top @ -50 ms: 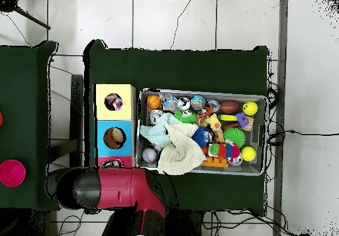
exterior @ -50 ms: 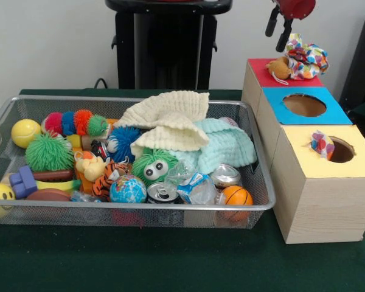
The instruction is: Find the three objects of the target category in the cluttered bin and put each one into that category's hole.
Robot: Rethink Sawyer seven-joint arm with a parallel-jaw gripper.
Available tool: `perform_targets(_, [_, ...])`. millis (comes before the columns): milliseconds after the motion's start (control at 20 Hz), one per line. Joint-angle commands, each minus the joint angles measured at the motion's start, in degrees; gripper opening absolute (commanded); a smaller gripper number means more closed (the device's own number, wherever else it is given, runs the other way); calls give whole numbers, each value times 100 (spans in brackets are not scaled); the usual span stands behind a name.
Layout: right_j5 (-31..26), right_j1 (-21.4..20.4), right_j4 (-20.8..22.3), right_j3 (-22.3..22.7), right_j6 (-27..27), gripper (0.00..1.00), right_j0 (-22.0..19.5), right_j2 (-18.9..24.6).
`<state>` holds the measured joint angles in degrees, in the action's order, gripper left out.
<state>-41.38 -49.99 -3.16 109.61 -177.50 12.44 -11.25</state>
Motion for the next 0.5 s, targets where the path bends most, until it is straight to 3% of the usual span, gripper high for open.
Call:
perform_targets(50, [28,261,82,-207,-141,100,-54,243])
perform_targets(250, [-58,200,24,-192,-184,100,-11,244])
perform_targets(500, [341,330,-243,-56,-283,100,-72,434])
